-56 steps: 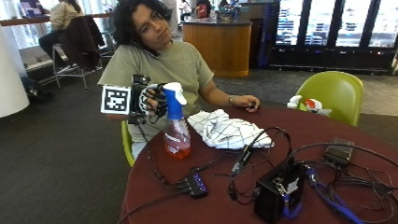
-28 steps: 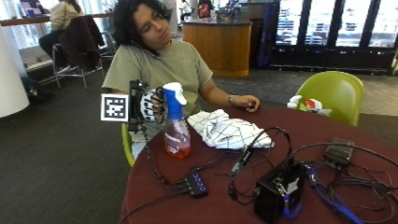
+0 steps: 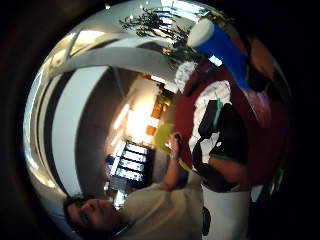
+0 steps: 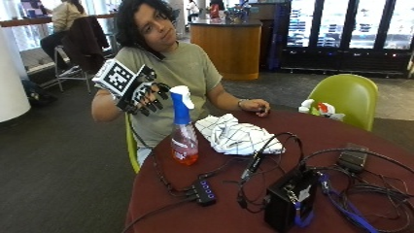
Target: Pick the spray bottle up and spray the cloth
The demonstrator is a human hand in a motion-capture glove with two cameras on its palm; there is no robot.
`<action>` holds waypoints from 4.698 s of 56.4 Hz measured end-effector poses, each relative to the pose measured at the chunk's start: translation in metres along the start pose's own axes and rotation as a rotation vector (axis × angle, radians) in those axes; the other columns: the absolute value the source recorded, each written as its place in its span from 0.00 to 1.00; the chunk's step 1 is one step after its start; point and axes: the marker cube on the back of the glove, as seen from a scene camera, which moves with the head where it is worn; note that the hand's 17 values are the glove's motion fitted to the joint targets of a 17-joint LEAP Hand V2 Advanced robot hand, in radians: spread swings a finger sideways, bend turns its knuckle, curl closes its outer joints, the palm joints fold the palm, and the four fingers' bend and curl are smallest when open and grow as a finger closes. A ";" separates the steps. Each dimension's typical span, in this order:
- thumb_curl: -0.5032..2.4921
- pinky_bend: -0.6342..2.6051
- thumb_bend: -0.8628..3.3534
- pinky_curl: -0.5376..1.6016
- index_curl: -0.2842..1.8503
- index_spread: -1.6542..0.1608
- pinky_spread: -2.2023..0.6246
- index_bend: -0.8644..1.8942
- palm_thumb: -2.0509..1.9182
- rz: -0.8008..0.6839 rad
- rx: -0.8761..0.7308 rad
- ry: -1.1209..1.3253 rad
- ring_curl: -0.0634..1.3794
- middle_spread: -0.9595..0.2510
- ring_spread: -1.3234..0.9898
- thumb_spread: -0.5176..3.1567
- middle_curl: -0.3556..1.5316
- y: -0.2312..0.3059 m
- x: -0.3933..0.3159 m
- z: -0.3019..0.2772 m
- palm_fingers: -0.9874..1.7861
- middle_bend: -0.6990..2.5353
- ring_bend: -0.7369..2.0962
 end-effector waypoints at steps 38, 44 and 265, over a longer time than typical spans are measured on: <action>0.33 0.30 0.20 0.42 0.30 0.70 0.86 0.37 0.67 -0.072 -0.129 0.572 0.28 0.83 0.58 0.47 0.38 0.064 -0.018 -0.029 0.49 0.27 0.35; 0.33 0.30 0.20 0.42 0.29 0.71 0.86 0.36 0.68 -0.068 -0.097 0.501 0.28 0.83 0.58 0.46 0.37 0.045 -0.011 -0.015 0.49 0.27 0.35; 0.42 0.33 0.20 0.45 0.42 0.76 0.69 0.41 0.77 -0.383 -0.185 -0.778 0.38 0.64 0.50 0.21 0.47 -0.219 -0.256 0.331 0.84 0.38 0.46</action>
